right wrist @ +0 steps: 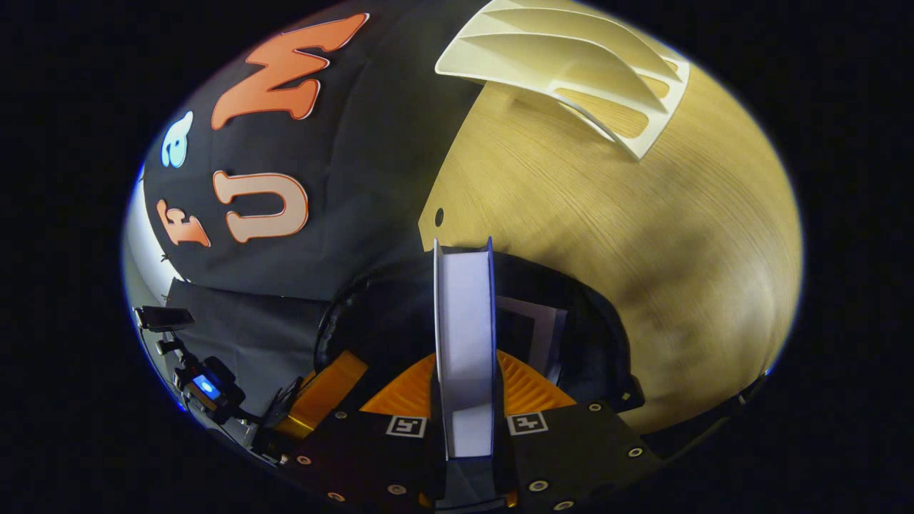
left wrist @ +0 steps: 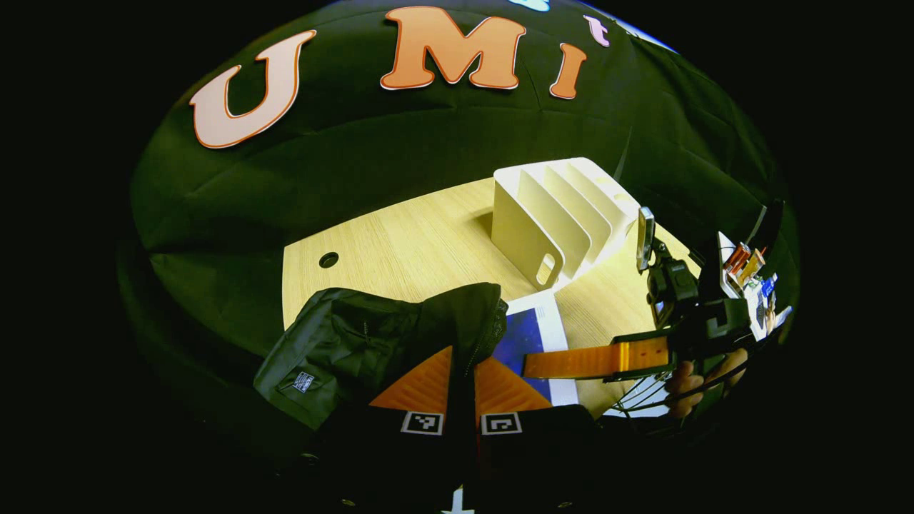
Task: Open the schoolbag, grab two books from the bookshelf and put them into the schoolbag.
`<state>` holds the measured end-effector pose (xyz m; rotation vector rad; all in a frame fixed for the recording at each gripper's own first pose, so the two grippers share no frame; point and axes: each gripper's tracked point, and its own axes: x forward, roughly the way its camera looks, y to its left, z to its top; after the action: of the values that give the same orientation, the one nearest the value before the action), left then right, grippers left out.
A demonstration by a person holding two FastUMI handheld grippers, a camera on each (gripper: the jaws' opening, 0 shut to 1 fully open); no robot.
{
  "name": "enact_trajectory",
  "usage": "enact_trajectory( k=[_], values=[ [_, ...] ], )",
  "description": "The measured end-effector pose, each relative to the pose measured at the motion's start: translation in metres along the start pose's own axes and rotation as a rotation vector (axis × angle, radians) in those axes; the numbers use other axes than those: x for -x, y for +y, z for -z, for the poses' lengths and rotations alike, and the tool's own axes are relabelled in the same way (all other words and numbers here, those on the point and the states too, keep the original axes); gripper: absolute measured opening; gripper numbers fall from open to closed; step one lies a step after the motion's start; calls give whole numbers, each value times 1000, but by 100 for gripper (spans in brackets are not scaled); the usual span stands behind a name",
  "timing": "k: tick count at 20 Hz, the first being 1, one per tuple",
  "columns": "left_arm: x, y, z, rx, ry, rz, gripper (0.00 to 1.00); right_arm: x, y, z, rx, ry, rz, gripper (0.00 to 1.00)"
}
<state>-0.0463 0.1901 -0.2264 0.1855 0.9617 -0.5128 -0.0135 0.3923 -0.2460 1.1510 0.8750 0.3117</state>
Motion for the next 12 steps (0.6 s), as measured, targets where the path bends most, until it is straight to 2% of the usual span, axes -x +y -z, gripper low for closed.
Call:
enact_trajectory(
  k=[12],
  values=[
    [-7,-18,3,-28,32,-12,5,-53,-10,31,-30,17,-93,27]
  ],
)
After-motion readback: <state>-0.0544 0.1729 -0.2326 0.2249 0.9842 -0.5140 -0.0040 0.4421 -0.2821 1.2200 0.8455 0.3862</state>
